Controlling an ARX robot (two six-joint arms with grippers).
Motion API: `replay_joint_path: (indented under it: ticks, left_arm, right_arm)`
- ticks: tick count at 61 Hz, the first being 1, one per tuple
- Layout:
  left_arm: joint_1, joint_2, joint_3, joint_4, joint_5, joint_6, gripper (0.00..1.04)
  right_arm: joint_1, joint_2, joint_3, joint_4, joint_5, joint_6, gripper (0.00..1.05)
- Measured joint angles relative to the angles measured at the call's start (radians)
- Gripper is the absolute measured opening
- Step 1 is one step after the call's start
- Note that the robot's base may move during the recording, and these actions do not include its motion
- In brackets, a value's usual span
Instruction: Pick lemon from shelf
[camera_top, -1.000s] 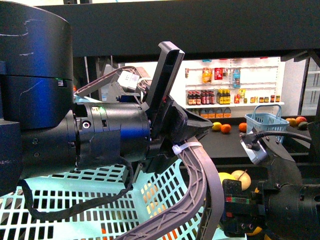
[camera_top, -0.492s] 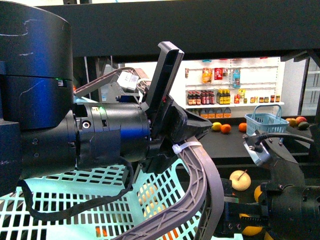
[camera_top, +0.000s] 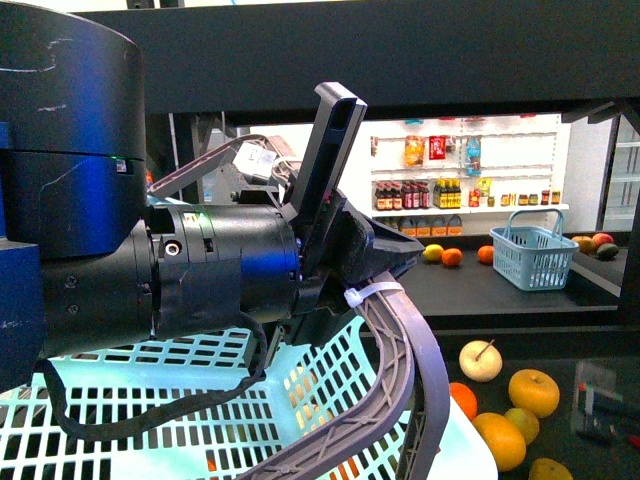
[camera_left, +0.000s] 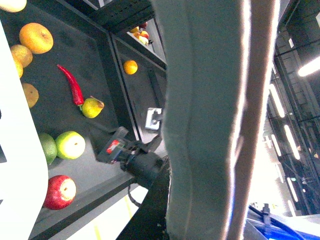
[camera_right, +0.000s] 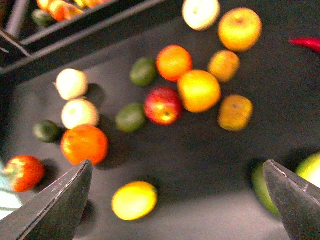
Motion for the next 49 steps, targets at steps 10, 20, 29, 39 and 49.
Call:
replay_joint_path:
  ticks: [10, 20, 29, 39, 49]
  left_arm:
    - [0.000, 0.000, 0.000, 0.000, 0.002, 0.000, 0.07]
    - [0.000, 0.000, 0.000, 0.000, 0.005, -0.002, 0.07]
    - [0.000, 0.000, 0.000, 0.000, 0.004, -0.001, 0.07]
    - [0.000, 0.000, 0.000, 0.000, 0.002, -0.001, 0.07]
    - [0.000, 0.000, 0.000, 0.000, 0.003, -0.002, 0.07]
  right_arm:
    - [0.016, 0.146, 0.004, -0.001, -0.004, -0.067, 1.02]
    - [0.061, 0.265, 0.030, 0.007, -0.051, -0.130, 1.02]
    - [0.096, 0.335, 0.052, 0.033, -0.120, -0.224, 1.02]
    - [0.120, 0.420, 0.068, 0.081, -0.211, -0.394, 1.02]
    - [0.128, 0.459, 0.088, 0.105, -0.314, -0.513, 1.02]
